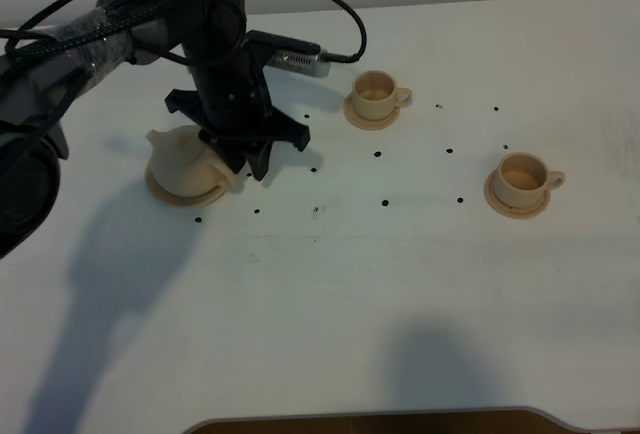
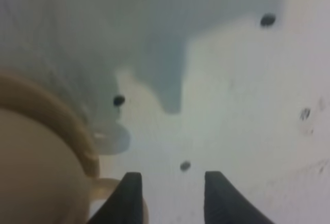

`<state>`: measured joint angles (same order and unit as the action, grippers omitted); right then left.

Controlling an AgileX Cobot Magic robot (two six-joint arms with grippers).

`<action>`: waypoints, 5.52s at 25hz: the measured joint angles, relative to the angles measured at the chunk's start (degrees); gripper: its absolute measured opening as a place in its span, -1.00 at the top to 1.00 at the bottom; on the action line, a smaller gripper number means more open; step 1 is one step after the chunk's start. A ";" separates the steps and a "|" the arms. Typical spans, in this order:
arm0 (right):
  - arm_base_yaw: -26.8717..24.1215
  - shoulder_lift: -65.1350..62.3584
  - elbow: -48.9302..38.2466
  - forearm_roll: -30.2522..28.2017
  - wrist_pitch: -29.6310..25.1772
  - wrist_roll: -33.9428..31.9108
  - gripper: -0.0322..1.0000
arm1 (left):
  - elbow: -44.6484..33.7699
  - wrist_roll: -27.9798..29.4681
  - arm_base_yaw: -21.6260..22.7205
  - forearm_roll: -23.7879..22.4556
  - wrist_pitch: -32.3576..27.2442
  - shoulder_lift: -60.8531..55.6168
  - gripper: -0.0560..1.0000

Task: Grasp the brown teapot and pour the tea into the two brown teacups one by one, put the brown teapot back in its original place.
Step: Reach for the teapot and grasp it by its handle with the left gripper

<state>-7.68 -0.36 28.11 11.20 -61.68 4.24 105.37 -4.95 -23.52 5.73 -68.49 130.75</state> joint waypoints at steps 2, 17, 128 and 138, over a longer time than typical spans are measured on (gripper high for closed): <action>0.00 0.00 0.00 0.00 0.00 0.00 0.07 | -1.98 0.00 -0.05 -0.88 0.00 -0.31 0.27; 0.00 0.00 0.00 0.00 0.00 0.00 0.07 | -8.18 0.05 -0.05 -3.86 0.00 -3.02 0.27; 0.00 0.00 0.00 0.11 0.00 -0.01 0.07 | -15.31 7.35 8.99 -0.79 1.59 -9.09 0.27; 0.00 0.00 0.00 0.11 0.00 -0.01 0.07 | -15.31 7.43 9.04 -0.79 1.72 -9.09 0.41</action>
<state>-7.68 -0.36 28.11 11.30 -61.68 4.24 90.06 2.47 -14.48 4.94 -66.77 121.65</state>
